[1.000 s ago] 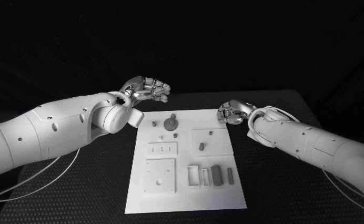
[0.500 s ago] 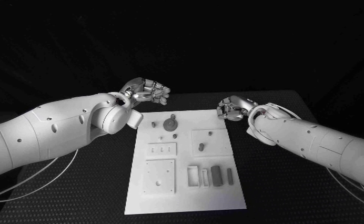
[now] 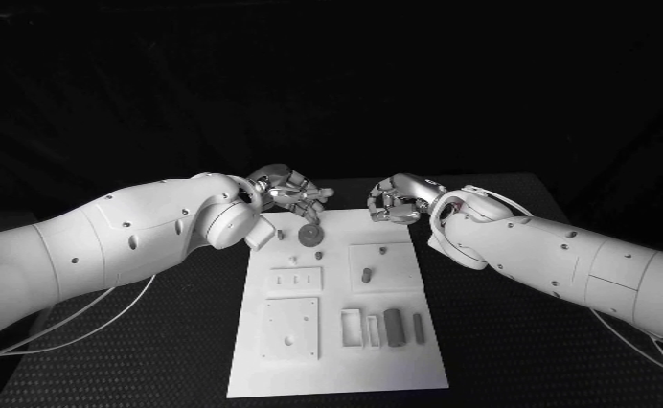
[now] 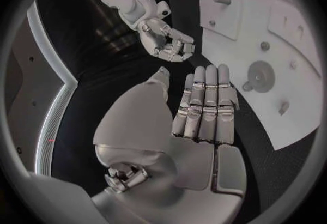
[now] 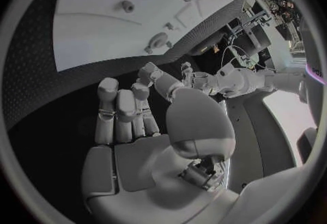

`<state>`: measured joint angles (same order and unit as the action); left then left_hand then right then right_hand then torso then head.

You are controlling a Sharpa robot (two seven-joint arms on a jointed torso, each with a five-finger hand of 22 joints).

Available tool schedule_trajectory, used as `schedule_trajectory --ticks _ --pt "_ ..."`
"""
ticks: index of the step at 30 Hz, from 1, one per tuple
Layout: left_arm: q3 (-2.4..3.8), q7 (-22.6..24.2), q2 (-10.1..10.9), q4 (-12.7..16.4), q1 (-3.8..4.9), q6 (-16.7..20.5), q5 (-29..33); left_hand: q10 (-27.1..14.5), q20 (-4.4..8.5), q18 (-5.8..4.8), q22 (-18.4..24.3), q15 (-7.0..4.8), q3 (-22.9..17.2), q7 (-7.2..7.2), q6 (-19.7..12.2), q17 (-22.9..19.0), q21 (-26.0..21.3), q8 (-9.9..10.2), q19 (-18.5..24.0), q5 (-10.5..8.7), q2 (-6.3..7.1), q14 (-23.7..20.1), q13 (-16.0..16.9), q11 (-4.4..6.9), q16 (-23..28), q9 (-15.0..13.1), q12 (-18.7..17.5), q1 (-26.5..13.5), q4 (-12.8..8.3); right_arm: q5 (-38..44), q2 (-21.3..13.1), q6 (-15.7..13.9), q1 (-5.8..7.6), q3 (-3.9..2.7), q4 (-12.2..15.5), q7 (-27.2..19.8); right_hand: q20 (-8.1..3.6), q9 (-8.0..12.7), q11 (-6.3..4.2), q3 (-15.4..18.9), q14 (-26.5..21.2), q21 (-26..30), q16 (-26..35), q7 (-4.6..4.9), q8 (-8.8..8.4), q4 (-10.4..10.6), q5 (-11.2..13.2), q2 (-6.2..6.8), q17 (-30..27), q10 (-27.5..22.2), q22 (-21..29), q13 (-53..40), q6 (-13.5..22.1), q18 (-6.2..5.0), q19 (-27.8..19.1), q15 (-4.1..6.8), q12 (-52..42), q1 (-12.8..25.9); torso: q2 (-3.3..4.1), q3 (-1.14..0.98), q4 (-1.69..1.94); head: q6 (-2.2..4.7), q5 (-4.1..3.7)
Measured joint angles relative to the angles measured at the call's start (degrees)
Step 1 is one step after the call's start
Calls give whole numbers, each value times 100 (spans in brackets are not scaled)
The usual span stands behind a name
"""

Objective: Assemble the parts on the task board

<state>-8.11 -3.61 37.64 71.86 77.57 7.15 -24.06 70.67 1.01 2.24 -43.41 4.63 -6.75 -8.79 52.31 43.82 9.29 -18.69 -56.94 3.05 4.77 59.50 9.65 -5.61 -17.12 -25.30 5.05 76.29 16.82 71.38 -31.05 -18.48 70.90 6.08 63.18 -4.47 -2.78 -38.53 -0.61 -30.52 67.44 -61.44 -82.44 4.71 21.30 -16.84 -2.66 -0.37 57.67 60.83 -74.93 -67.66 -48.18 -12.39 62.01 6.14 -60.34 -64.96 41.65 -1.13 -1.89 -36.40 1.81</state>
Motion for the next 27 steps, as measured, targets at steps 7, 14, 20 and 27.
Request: schedule_trajectory --ticks 7,14,20,27 --pt "-10 -356 -205 -30 -131 -108 -216 -1 -7 -2 -26 42 117 42 -43 56 -32 45 8 0 16 -44 23 -1 28 25 -66 -201 -9 186 84 9 -1 3 388 217 1 0 0 0 0 0 0 0 13 -1 0 0 0 0 0 0 0 0 1 0 0 0 -98 19 -26 -21 108" --pt "-10 -481 -266 27 -157 -139 -331 -1 -21 -2 -36 42 117 42 -42 73 -32 45 22 0 32 -44 33 -2 28 27 -67 -185 -9 317 154 5 -1 5 577 374 2 0 0 0 0 0 0 0 13 -1 0 1 0 1 0 0 0 0 1 0 0 0 -162 22 -30 -61 171" --pt "-11 -574 -261 42 -169 -145 -374 -2 -21 -3 -43 41 146 40 -40 91 -32 45 22 0 32 -44 49 -2 28 27 -67 -185 -11 374 150 -2 -1 5 641 453 10 2 1 0 0 -15 1 0 13 -1 0 1 0 1 0 0 0 0 10 0 0 1 -187 25 -27 -79 163" --pt "-13 -619 -265 45 -171 -175 -395 22 -21 -4 -49 41 147 20 -21 105 -32 45 22 0 32 -44 63 15 49 33 -67 -185 -11 410 187 -2 -4 5 729 507 11 3 1 0 0 -23 1 -1 13 -1 0 1 2 1 0 0 -1 -1 10 0 0 1 -186 26 -25 -90 145"
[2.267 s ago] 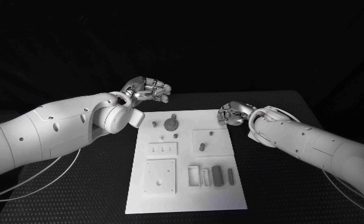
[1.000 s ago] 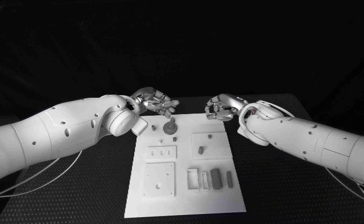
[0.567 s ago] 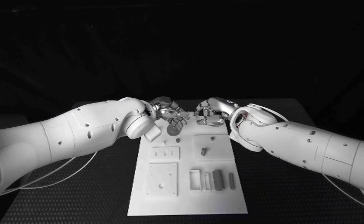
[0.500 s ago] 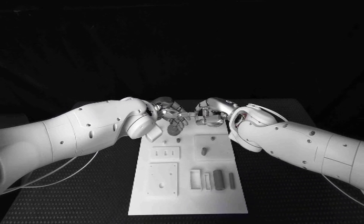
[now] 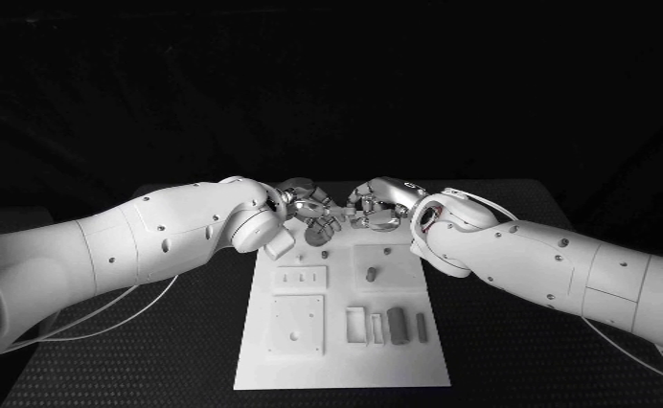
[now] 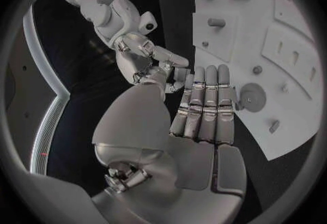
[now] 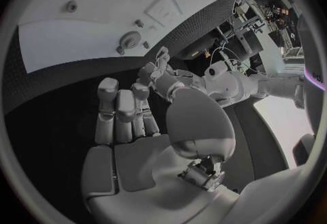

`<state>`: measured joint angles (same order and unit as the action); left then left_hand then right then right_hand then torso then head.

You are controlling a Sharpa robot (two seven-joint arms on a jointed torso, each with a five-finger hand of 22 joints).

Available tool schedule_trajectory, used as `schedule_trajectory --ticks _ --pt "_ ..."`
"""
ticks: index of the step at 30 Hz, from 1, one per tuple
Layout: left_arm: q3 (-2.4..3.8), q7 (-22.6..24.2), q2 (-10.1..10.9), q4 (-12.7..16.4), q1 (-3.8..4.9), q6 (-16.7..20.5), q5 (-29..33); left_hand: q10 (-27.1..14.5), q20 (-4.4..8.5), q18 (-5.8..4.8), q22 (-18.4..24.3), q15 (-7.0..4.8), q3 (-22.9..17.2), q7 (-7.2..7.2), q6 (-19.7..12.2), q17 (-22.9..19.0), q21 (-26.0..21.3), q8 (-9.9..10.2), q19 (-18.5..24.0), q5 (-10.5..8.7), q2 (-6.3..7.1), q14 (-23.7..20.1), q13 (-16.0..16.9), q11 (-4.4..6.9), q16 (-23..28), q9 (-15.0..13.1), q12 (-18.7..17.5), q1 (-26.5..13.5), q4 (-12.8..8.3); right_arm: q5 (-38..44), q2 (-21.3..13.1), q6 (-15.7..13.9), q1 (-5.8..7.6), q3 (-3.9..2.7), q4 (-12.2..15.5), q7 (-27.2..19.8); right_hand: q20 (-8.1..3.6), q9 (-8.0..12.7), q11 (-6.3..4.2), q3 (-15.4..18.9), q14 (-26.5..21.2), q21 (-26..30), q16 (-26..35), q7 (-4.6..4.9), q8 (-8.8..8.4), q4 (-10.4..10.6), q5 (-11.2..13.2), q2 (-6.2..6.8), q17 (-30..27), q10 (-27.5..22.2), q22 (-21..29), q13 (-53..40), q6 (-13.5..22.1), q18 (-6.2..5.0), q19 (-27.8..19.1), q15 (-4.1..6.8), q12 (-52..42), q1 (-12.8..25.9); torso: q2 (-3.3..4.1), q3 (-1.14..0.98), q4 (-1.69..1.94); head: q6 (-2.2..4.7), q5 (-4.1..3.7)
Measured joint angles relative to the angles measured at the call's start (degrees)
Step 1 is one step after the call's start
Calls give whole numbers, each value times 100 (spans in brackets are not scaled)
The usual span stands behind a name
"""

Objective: Assemble the parts on the task board

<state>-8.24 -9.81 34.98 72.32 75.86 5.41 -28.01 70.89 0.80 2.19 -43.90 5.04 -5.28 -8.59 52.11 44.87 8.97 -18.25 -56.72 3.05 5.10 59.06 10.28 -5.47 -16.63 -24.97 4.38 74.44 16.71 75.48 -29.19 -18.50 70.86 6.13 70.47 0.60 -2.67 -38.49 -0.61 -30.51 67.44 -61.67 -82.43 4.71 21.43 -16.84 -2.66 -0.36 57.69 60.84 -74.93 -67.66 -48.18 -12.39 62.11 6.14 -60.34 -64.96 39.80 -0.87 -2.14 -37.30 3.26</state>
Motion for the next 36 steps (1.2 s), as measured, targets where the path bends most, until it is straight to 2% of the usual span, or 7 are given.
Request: schedule_trajectory --ticks 12,18,26,36 --pt "-1 -14 -8 -6 -2 -16 -6 16 0 -2 -12 0 0 -21 21 21 0 -1 0 0 -28 0 9 -15 0 7 0 -26 0 31 23 3 -1 1 83 43 1 -6 0 0 18 0 0 -1 -3 0 0 0 4 0 0 0 0 0 0 18 0 0 5 5 5 -11 -15" --pt "-7 -36 -6 -10 -6 -16 -3 16 0 -3 -27 0 0 -32 30 38 0 -6 0 0 -95 0 24 -15 0 19 0 42 0 37 36 -1 -1 1 124 80 2 -16 0 0 18 0 0 -1 -4 0 0 0 4 0 0 0 -1 0 0 18 0 0 5 7 5 -17 -12" --pt "-12 -54 -4 -12 -11 -19 12 37 0 -5 -54 0 0 -2 62 88 -21 -6 0 0 -284 0 55 5 22 29 0 231 0 44 65 -9 2 -3 135 121 3 -18 1 0 18 0 0 -17 -4 0 0 0 3 1 0 0 -17 0 0 18 0 0 9 9 7 -24 -19" --pt "-17 -56 -4 -26 -17 -16 46 93 0 -6 -90 -25 -73 43 127 149 -20 -5 0 0 -415 24 97 20 22 36 0 532 -23 45 92 -20 1 -6 132 147 12 -16 9 0 18 0 0 -19 -15 0 0 0 5 9 0 0 -18 -1 9 18 0 0 12 7 3 -30 -20"
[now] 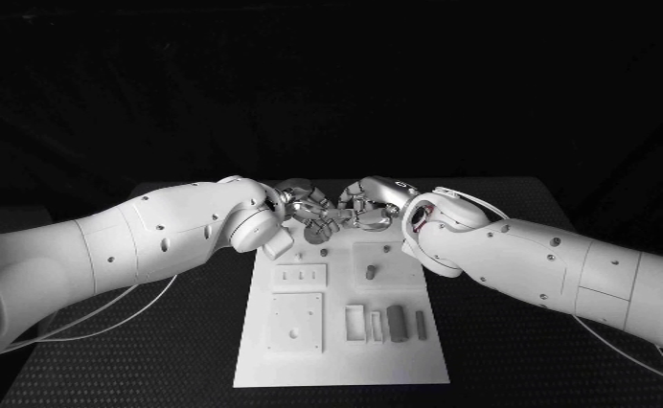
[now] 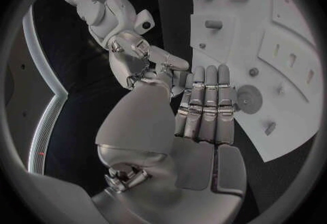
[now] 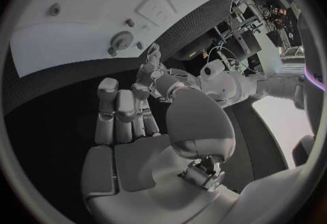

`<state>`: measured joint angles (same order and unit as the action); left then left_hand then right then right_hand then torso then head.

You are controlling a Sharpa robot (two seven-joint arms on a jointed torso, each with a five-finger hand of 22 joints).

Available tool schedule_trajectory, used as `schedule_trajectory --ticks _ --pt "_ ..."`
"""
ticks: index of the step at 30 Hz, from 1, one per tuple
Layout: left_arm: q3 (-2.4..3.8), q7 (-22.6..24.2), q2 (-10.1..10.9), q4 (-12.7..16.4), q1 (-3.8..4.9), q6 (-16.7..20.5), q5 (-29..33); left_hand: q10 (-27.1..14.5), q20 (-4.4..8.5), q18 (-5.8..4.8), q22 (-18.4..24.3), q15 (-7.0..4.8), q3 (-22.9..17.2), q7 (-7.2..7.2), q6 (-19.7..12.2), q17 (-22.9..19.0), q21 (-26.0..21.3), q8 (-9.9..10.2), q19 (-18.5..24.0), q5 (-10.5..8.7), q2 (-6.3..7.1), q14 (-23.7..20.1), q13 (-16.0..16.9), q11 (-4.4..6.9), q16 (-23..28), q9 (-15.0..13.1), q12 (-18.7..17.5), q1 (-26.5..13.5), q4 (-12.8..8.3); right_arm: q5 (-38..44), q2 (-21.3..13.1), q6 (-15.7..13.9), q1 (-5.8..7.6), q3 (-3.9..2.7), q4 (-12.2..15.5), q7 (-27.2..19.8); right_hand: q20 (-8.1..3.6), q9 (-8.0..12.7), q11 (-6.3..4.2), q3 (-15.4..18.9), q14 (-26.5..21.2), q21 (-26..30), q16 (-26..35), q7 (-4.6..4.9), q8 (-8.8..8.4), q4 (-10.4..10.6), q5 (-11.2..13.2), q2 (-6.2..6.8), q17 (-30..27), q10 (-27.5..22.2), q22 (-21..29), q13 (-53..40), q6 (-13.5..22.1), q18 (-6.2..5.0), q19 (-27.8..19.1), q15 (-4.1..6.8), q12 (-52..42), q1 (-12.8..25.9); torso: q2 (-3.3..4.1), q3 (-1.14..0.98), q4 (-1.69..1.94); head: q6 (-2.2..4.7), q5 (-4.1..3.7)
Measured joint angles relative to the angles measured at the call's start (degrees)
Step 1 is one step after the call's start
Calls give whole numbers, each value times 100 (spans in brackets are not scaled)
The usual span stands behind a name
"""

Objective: Assemble the parts on the task board

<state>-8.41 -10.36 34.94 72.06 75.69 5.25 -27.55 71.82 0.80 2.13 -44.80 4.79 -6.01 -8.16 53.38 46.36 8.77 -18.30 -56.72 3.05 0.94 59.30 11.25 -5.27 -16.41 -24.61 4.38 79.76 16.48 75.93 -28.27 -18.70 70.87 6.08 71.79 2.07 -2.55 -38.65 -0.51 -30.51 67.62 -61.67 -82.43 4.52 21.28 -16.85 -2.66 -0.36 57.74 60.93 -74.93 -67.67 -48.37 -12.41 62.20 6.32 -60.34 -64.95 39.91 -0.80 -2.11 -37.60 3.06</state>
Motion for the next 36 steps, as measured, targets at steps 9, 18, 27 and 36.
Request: schedule_trajectory --ticks 9,18,27,36 --pt "-8 -16 -3 -30 -8 10 81 170 72 18 -71 -80 -234 109 190 133 0 -51 -135 32 -66 162 78 87 0 -6 0 138 12 1 13 -20 -10 -1 27 46 0 0 0 0 0 0 0 0 18 0 0 0 5 0 0 0 0 0 0 0 0 0 1 -3 -3 -13 14" --pt "-10 -40 -11 -35 -11 19 155 260 123 14 -156 -131 -376 154 277 293 0 -29 -186 651 -8 213 155 137 0 29 0 206 -30 3 18 -44 -22 -1 24 69 1 -3 0 0 0 0 0 0 18 0 0 0 4 0 0 0 0 -1 0 0 0 0 2 -4 -5 -30 19" --pt "-16 -72 -10 -45 -18 25 297 334 154 11 -261 -182 -422 134 298 471 0 -86 -217 2131 150 264 246 170 8 34 0 208 -44 5 47 -63 -43 3 -5 81 2 -3 0 0 0 0 0 0 18 -1 0 0 4 0 0 0 0 -1 0 0 0 0 4 -6 -2 -42 21" --pt "-17 -161 -9 -59 -19 15 516 338 154 9 -328 -182 -398 135 318 577 -31 -73 -217 2662 527 264 303 169 130 37 -24 -404 -5 7 60 -78 -55 5 -8 85 -44 4 1 0 0 0 0 0 17 0 0 0 3 0 0 6 0 -1 1 0 0 0 5 -7 -2 -50 19"
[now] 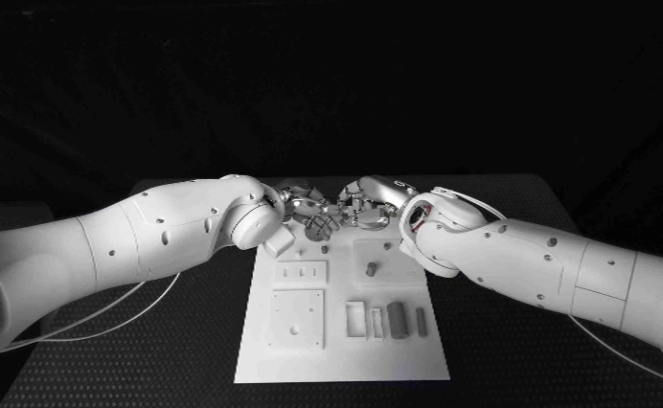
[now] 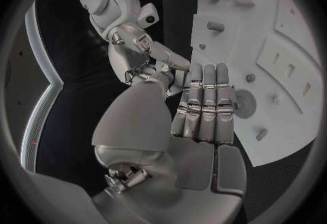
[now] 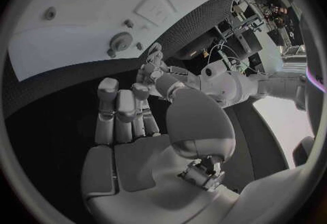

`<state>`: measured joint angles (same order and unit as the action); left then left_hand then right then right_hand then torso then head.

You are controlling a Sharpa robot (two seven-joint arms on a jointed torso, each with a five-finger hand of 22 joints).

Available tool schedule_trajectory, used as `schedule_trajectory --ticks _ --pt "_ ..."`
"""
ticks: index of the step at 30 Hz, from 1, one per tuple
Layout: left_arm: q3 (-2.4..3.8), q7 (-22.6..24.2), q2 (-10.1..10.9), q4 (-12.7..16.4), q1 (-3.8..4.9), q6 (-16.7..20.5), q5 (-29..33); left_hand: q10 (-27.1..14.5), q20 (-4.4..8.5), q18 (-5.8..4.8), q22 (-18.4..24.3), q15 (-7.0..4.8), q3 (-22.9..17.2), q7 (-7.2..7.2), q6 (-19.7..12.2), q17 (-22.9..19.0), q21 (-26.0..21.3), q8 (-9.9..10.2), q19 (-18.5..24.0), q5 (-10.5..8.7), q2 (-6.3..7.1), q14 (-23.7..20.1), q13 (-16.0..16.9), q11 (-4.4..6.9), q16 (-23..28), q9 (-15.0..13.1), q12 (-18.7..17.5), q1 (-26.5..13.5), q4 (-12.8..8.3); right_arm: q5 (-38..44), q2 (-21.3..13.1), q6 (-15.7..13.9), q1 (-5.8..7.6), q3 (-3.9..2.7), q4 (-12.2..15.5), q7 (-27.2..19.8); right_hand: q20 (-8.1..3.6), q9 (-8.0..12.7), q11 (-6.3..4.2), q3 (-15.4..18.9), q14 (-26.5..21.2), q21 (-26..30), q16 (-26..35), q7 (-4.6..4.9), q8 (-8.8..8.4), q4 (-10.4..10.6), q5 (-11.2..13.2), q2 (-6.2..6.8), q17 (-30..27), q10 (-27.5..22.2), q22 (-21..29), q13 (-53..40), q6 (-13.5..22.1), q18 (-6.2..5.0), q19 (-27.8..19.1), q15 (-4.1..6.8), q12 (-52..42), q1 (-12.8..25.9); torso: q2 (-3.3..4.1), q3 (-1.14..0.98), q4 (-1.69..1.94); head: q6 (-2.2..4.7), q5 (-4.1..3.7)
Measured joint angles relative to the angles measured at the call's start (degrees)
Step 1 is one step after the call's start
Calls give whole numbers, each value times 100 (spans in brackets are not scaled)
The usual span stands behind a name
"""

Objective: Assemble the parts on the task board

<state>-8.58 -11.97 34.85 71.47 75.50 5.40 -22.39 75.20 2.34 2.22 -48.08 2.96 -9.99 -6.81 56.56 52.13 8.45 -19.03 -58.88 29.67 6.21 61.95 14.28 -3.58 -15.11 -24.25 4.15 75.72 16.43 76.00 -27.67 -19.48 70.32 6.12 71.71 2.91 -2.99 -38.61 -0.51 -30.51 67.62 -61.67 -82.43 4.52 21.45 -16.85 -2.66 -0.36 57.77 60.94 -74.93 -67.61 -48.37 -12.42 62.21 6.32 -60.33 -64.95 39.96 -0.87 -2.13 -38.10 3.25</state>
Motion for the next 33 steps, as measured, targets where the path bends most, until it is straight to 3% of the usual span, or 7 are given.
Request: schedule_trajectory --ticks 5,11,19,24,28,33 --pt "0 -61 -1 -2 0 -1 95 -9 0 -1 -19 21 -9 7 8 33 -4 0 0 -67 34 21 21 -22 23 2 0 -239 9 1 8 0 -8 2 -6 1 0 0 0 0 0 0 0 0 -1 0 0 0 0 0 0 0 0 0 -1 0 0 0 0 0 -1 -3 -2" --pt "0 -144 -5 -14 1 -7 281 -8 0 -2 -36 21 -57 8 10 55 -4 10 0 -61 27 21 37 -22 29 8 0 -246 -26 2 17 0 -19 2 -16 2 0 0 0 0 0 0 -23 0 -4 0 0 0 1 0 0 0 0 0 0 0 0 0 2 0 -1 -10 -8" --pt "3 -262 1 -14 4 -14 479 -7 0 -5 -76 21 -121 8 10 110 -27 23 0 138 192 20 112 -22 77 7 0 -278 -89 4 37 2 -33 4 -42 -5 1 -1 0 0 0 0 -23 0 -4 0 0 0 3 0 0 -1 0 0 0 0 0 0 3 1 -1 -29 -13" --pt "3 -309 1 -14 4 -16 539 -7 0 -5 -94 20 -161 8 10 149 -27 23 1 180 224 20 161 -22 77 3 1 -245 -130 6 42 3 -42 5 -45 -5 1 -1 0 0 0 0 -23 0 -5 0 0 0 4 0 0 -1 0 0 0 0 0 0 3 2 0 -44 -16" --pt "3 -340 3 -13 4 -16 565 -7 0 -6 -120 42 -236 9 10 196 -27 23 1 180 251 42 219 -22 77 -16 3 -218 -206 8 49 4 -48 6 -50 -5 2 -1 0 0 0 0 -23 -1 -5 0 0 0 7 0 0 -1 0 1 0 0 0 0 3 1 1 -52 -17" --pt "3 -364 3 -18 4 -14 580 26 21 -44 -167 21 -355 54 56 316 -28 -24 -21 200 213 81 348 11 77 -41 40 -174 -470 10 54 7 -49 6 -52 -5 3 -1 0 0 0 0 -23 -1 -17 0 0 0 6 0 0 -1 0 1 0 0 0 0 3 1 1 -64 -25"
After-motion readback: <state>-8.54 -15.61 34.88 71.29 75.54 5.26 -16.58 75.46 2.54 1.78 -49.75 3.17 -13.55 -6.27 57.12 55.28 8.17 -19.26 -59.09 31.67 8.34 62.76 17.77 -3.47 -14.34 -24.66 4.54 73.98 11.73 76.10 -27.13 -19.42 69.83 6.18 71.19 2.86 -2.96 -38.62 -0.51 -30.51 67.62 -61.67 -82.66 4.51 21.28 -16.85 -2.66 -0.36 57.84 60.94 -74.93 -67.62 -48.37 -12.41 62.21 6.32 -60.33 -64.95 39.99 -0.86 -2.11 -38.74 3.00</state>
